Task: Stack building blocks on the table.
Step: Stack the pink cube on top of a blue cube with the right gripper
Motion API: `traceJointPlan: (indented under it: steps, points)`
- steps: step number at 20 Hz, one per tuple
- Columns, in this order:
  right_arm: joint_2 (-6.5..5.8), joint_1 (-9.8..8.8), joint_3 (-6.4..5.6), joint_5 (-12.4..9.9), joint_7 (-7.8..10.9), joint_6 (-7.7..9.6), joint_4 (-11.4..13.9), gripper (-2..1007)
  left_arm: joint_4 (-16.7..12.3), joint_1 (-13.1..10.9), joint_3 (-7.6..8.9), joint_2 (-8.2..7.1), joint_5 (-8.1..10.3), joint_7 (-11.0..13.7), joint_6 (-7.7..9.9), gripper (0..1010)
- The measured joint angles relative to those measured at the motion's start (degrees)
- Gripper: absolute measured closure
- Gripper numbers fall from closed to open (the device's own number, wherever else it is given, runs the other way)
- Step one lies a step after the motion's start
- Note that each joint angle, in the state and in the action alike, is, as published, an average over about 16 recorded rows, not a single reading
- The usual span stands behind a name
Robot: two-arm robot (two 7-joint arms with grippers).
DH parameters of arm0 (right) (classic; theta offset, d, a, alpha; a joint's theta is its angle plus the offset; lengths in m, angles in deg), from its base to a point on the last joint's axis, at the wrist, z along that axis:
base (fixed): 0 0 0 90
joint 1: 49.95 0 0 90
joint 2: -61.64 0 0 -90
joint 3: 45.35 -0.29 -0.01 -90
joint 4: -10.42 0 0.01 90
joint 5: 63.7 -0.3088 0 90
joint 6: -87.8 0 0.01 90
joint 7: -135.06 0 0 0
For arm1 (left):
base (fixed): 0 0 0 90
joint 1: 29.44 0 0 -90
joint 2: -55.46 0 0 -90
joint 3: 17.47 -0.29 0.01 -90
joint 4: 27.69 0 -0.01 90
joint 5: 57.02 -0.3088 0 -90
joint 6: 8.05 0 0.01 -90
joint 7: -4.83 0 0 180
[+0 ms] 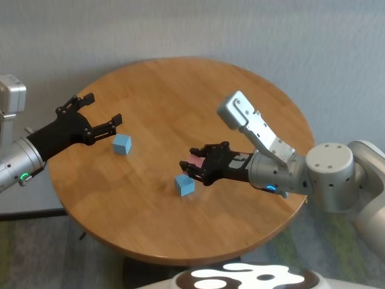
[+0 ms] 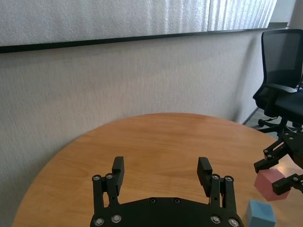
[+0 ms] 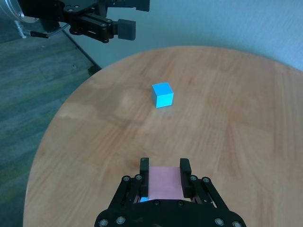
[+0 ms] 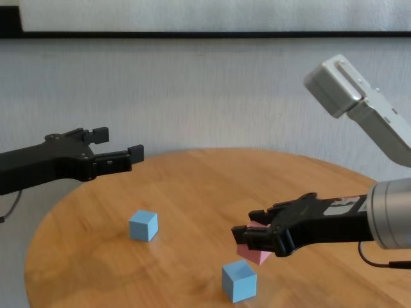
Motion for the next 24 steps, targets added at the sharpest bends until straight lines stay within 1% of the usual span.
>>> traceJointPlan:
  steps: [5,10,16,24]
  points:
    - [0.66,0.24,0.75,0.61,0.08,1.01,-0.19,653,0.00,0.00,0.00,0.00,0.00,0.00,0.00,10]
    - [1.23,0.46,1.17,1.05,0.19,1.50,-0.72,653,0.00,0.00,0.00,0.00,0.00,0.00,0.00,10]
    - [1.76,0.70,1.35,1.38,0.35,1.61,-1.57,653,0.00,0.00,0.00,0.00,0.00,0.00,0.00,10]
    - [2.47,1.21,1.54,1.64,0.80,1.33,-2.72,653,0.00,0.00,0.00,0.00,0.00,0.00,0.00,10]
